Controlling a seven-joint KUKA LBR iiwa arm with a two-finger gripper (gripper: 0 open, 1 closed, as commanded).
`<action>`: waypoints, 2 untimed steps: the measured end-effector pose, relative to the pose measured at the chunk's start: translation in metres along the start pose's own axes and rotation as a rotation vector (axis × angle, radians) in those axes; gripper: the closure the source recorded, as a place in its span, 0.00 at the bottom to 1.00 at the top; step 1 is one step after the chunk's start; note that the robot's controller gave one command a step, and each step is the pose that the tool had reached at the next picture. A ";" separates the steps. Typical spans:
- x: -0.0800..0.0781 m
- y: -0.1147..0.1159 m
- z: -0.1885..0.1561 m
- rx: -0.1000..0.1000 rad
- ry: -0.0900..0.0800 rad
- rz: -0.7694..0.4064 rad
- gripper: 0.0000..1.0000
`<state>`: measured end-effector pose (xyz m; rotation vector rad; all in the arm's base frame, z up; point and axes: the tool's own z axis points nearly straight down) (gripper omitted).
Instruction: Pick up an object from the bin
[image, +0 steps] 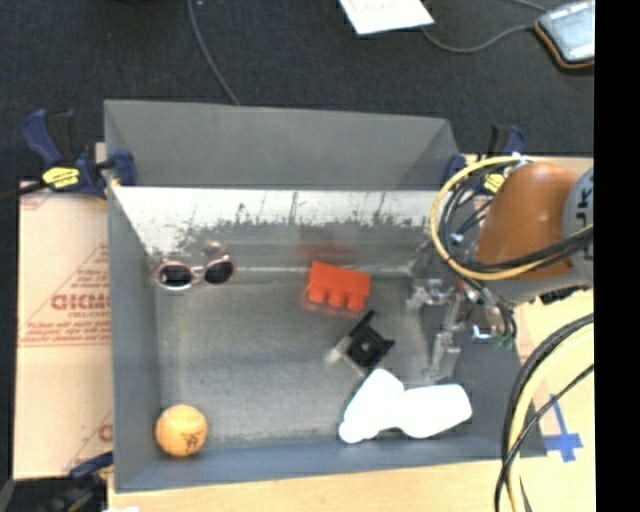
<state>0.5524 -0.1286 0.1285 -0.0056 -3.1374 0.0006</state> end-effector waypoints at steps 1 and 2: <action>-0.002 0.000 -0.004 0.001 -0.008 -0.005 0.00; 0.055 0.016 0.057 0.004 -0.011 -0.279 0.00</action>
Offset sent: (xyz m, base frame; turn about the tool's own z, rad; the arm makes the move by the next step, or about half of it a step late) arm -0.0571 0.0165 -0.0585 -0.2801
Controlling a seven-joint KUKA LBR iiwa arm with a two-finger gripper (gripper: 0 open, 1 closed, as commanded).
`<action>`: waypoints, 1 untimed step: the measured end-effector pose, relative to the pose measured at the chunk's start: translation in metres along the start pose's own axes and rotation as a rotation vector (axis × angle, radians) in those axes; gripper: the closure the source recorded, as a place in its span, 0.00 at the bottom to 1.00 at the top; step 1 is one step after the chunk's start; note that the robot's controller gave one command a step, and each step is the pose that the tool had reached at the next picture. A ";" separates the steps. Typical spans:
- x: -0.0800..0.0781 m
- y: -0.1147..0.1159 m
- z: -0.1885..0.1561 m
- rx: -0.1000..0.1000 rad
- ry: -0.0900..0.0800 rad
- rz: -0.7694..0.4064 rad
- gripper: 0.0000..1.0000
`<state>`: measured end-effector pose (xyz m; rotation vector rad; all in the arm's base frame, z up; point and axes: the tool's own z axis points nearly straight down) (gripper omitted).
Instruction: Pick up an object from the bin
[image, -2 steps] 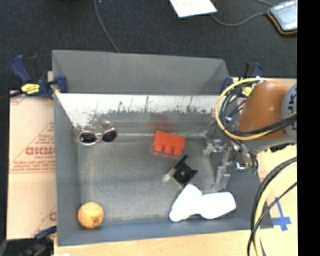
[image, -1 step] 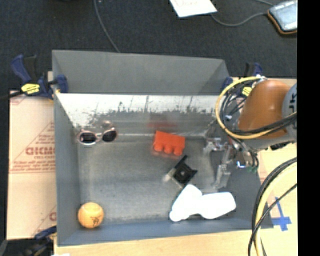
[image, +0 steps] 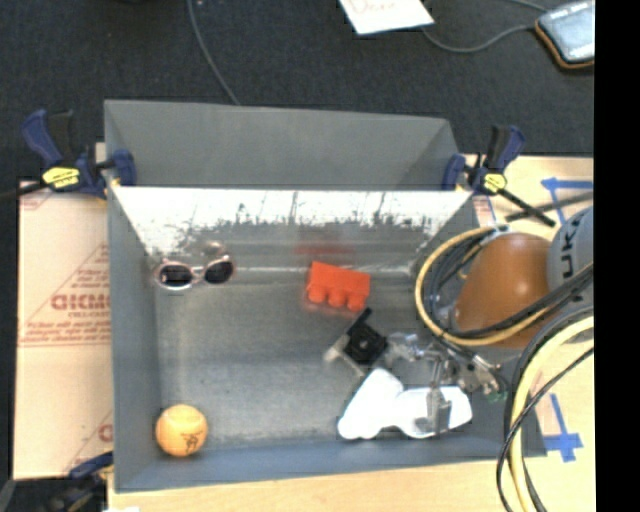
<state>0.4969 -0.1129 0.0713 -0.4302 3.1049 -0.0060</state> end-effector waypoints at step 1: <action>0.000 -0.006 -0.055 -0.001 0.001 -0.074 0.00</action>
Offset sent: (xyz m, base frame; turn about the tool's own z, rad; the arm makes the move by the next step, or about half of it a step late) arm -0.0133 0.0293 0.0287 -0.0384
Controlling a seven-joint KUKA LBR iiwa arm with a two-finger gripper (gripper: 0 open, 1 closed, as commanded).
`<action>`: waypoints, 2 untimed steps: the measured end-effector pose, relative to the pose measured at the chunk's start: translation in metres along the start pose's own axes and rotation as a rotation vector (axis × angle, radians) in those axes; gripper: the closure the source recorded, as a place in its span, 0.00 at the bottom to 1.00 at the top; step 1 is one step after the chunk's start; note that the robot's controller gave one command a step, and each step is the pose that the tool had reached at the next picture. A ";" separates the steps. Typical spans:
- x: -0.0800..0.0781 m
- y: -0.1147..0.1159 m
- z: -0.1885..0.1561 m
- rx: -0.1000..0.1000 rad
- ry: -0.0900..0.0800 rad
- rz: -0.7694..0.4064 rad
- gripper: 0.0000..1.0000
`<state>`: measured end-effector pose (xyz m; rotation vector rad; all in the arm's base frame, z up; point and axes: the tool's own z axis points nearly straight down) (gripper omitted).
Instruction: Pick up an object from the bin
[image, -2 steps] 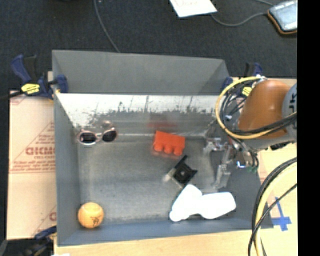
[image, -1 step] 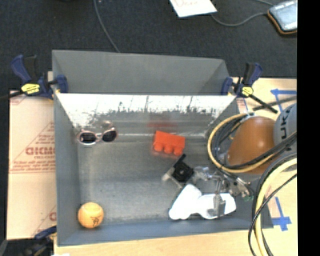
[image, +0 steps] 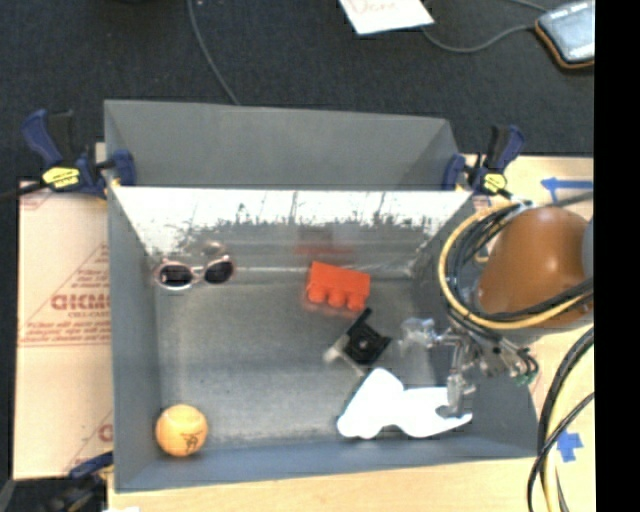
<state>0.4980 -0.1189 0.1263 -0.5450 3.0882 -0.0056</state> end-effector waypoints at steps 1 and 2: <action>0.001 0.038 0.026 -0.003 0.003 0.033 0.00; 0.006 0.032 0.052 0.012 -0.023 -0.050 0.00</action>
Offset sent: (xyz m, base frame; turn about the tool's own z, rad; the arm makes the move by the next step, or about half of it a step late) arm -0.0227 0.0280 -0.0563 -0.0520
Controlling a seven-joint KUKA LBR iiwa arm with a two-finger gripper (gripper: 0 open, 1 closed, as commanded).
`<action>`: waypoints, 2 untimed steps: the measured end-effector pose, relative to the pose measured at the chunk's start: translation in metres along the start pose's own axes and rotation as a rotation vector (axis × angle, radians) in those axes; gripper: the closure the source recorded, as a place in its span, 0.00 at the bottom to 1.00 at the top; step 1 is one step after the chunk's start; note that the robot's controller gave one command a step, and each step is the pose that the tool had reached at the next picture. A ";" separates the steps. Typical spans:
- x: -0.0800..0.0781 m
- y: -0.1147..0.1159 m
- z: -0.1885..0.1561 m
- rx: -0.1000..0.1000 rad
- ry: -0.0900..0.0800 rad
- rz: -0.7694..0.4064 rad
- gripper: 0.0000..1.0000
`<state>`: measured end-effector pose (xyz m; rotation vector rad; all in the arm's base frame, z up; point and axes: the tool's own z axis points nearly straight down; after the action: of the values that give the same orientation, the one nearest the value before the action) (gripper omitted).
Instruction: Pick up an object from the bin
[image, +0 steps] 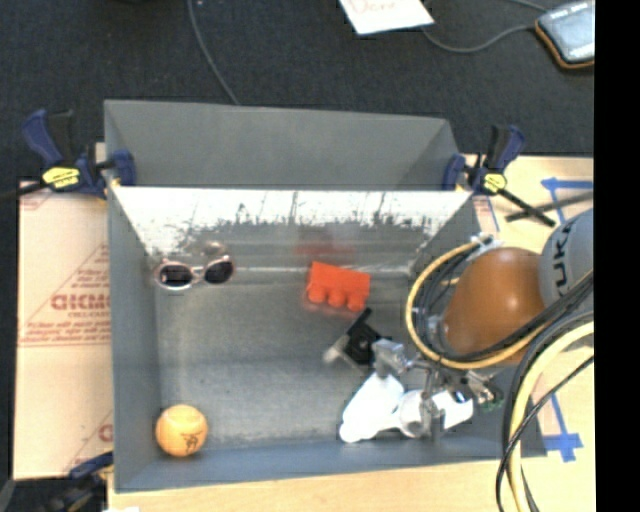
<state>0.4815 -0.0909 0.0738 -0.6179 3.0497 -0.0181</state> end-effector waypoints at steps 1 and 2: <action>-0.014 0.020 0.000 -0.007 0.012 0.013 1.00; -0.014 0.020 0.000 -0.007 0.011 0.012 1.00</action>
Offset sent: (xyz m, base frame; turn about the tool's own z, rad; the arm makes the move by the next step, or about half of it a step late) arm 0.0000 0.0000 0.0000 0.0000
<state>0.4870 -0.0668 0.0736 -0.6027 3.0656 -0.0108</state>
